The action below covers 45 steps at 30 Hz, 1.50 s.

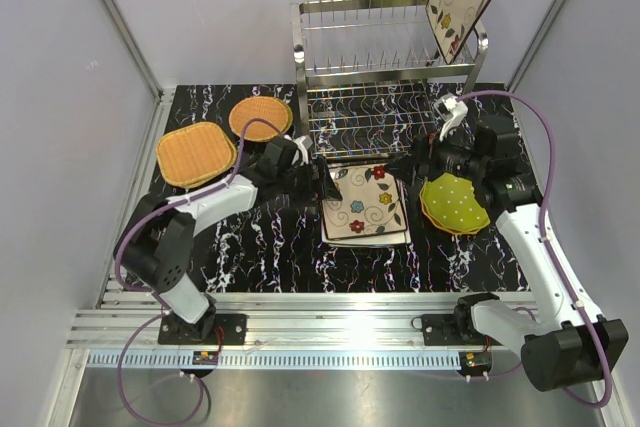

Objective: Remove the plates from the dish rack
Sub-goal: Place the plate on the table, then grab a plate with the right arm

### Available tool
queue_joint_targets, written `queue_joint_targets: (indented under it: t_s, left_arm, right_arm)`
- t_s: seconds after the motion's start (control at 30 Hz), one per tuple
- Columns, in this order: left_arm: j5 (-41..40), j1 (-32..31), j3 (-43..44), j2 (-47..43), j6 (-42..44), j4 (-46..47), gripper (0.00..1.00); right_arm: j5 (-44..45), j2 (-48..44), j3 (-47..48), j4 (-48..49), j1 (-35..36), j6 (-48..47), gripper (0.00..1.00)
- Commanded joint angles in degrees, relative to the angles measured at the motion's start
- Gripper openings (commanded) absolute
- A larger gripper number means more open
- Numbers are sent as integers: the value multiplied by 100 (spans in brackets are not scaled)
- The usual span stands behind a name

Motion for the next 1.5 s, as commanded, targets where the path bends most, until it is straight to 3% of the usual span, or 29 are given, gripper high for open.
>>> queue_joint_targets:
  t_s: [0.0, 0.3, 0.47, 0.7, 1.07, 1.2, 1.47]
  left_arm:
    - [-394, -58, 150, -526, 300, -104, 88]
    - [-1790, -58, 238, -1809, 1055, -1184, 89]
    - [-2679, -58, 27, -3012, 1372, -1563, 98]
    - [-3619, 21, -298, -4481, 1566, -2098, 99]
    - [-4095, 65, -421, -5712, 1294, -2653, 99]
    - [-4209, 65, -561, -6002, 1162, -2793, 99]
    - [-4377, 65, -650, -6257, 1100, -2934, 99]
  right_arm:
    - [31, -39, 463, -80, -38, -283, 100]
    - [268, 338, 1684, -432, -38, -1066, 100]
    - [356, 778, 2554, -397, -38, -856, 100]
    - [1094, 1155, 3161, 183, -38, -266, 100]
    - [2104, 1964, 4918, -431, -38, 524, 100]
    - [2965, 2315, 5734, -730, -46, 569, 99]
    - [4442, 2738, 6404, -906, -46, 543, 96]
